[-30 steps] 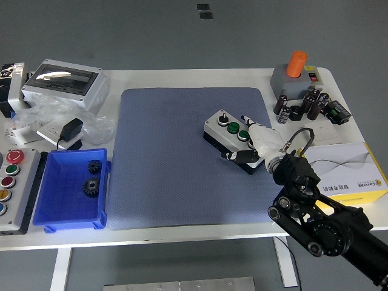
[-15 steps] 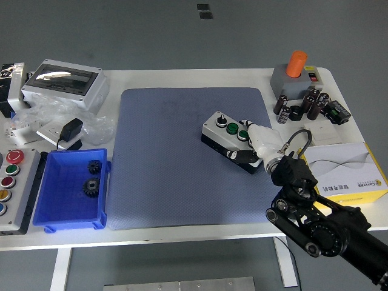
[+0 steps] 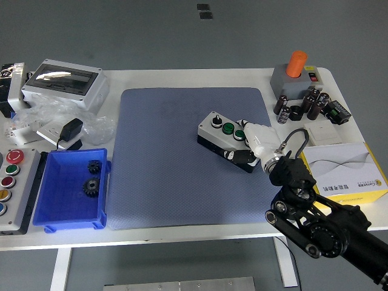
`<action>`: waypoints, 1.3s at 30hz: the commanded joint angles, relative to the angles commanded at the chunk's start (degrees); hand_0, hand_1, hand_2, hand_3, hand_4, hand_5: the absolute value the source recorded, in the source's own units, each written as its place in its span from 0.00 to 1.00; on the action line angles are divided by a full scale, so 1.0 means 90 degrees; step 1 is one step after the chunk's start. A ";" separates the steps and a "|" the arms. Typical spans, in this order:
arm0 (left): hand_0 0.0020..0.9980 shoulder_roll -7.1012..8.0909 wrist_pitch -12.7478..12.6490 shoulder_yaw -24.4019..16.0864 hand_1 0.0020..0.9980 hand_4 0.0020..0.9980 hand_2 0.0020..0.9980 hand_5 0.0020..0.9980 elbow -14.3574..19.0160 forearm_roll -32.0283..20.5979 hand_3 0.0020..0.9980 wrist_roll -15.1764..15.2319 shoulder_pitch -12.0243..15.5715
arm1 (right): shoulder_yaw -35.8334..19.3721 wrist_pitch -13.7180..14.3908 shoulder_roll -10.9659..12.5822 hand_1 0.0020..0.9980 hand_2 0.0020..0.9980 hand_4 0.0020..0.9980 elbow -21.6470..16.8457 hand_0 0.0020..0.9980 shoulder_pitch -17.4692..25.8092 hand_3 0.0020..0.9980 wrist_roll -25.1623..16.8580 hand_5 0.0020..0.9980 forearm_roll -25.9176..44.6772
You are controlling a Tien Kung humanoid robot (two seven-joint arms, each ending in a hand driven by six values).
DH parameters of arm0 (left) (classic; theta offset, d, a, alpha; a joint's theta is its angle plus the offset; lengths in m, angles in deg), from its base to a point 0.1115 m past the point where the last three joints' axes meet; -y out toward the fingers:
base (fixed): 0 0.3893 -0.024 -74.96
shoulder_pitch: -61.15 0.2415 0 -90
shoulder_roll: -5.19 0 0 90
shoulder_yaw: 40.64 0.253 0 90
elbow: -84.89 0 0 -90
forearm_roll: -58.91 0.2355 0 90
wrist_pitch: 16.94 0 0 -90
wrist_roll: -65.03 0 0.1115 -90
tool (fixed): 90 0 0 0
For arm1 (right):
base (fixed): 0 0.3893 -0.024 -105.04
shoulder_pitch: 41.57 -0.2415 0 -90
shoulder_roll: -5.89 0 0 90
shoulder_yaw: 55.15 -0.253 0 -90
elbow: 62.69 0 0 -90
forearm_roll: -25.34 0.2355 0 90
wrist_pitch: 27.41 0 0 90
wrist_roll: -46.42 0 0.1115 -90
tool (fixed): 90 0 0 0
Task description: Pick up the button,place it on the desk,press the button,press the button
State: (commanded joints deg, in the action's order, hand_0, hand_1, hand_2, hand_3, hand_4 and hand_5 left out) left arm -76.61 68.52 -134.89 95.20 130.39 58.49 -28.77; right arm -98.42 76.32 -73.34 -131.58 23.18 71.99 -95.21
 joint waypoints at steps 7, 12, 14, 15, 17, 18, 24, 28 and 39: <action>0.63 -0.0002 -0.0011 0.0005 0.64 0.63 0.57 0.16 0.0000 -0.0017 0.70 -0.0019 0.0019 | 0.0122 -0.0068 0.0144 0.39 0.39 0.51 -0.0098 0.18 -0.0015 0.32 -0.0902 0.01 0.0474; 0.63 0.0003 -0.0018 -0.0007 0.64 0.63 0.57 0.16 0.0000 -0.0009 0.70 -0.0021 0.0013 | 0.0308 -0.0007 0.0422 0.39 0.39 0.51 -0.0319 0.18 -0.0111 0.32 -0.1729 0.01 0.0879; 0.63 0.0003 -0.0019 -0.0007 0.64 0.63 0.57 0.16 0.0000 -0.0011 0.70 -0.0020 0.0013 | 0.0389 0.0045 0.0562 0.39 0.37 0.52 -0.0505 0.17 -0.0154 0.24 -0.2051 0.03 0.1085; 0.63 0.0003 -0.0019 -0.0006 0.64 0.63 0.57 0.16 0.0000 -0.0013 0.70 -0.0020 0.0014 | 0.0430 0.0059 0.0623 0.39 0.37 0.52 -0.0610 0.17 -0.0171 0.24 -0.2213 0.03 0.1208; 0.63 0.0001 -0.0020 0.0001 0.64 0.63 0.57 0.16 0.0000 -0.0023 0.70 -0.0021 0.0019 | 0.0521 0.0056 0.0707 0.39 0.37 0.52 -0.0787 0.17 -0.0199 0.24 -0.2491 0.03 0.1454; 0.63 -0.0001 -0.0020 0.0007 0.64 0.63 0.57 0.16 0.0000 -0.0030 0.70 -0.0024 0.0023 | 0.0587 0.0039 0.0739 0.39 0.37 0.52 -0.0872 0.17 -0.0218 0.24 -0.2663 0.03 0.1618; 0.63 -0.0008 -0.0015 0.0005 0.64 0.63 0.57 0.16 0.0000 -0.0010 0.70 -0.0046 0.0021 | 0.0962 0.0019 0.0733 0.37 0.32 0.52 -0.0951 0.17 -0.0394 0.22 -0.3406 0.06 0.2138; 0.63 -0.0002 -0.0007 -0.0027 0.64 0.63 0.57 0.16 0.0000 0.0043 0.70 -0.0035 -0.0017 | 0.1176 0.0109 0.0721 0.37 0.30 0.51 -0.0670 0.16 -0.0594 0.21 -0.3498 0.09 0.1735; 0.63 -0.0015 -0.0001 -0.0024 0.63 0.63 0.57 0.16 0.0000 0.0059 0.69 -0.0055 -0.0040 | 0.1236 0.0570 0.0675 0.39 0.38 0.54 0.0149 0.20 -0.0903 0.22 -0.3408 0.11 0.0037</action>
State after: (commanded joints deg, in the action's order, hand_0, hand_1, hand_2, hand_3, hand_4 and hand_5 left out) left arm -76.75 68.51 -135.11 95.20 130.92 58.00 -29.12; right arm -87.30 81.45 -67.26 -130.24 15.06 41.31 -94.88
